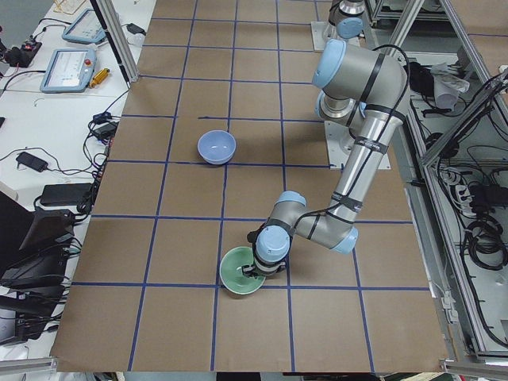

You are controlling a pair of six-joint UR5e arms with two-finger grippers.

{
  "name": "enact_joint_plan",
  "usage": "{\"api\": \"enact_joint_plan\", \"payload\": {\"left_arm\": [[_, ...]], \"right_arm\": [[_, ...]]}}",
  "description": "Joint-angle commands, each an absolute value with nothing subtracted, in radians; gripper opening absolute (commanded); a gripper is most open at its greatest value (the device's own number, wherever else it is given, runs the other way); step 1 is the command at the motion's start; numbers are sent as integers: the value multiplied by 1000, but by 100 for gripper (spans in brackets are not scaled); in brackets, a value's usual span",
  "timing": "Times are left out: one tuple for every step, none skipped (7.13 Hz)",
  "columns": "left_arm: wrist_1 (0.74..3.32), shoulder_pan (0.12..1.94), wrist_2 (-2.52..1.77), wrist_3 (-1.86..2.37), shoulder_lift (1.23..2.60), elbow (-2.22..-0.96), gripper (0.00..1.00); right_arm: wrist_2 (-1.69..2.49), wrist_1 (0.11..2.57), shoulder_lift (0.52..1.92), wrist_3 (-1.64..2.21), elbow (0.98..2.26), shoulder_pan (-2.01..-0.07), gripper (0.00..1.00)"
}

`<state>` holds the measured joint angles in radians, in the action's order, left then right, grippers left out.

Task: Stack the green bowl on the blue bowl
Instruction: 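Close the left gripper on the green bowl rim and lift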

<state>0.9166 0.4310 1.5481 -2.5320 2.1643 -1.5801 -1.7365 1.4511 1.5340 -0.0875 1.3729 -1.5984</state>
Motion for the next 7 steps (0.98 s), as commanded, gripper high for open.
{"api": "enact_joint_plan", "payload": {"left_arm": [[922,431,1549,-2551,2163,-1580,0],[923,431,1554,-2551,2161,-1580,0],[923,431,1557,-2551,2161,-1582,0],[922,431,1559,-2548,2161,-1583,0],[919,431,1559,-2548,2160,-1585,0],[917,431,1559,-2549,2160,-1586,0],[917,431,1577,-2546,2158,-1588,0]], "right_arm": [[-1736,1451,1534,-87,1373,-1598,100],[-1736,1451,1534,-87,1373,-1597,100],[-1736,1451,1534,-87,1373,-1598,100],[-1736,1451,1534,-87,1373,-1598,100],[-1736,1451,1534,-87,1373,-1598,100],[-1736,1451,1534,-87,1373,-1597,100],[-1736,1451,1534,-87,1373,-1598,100]]}}
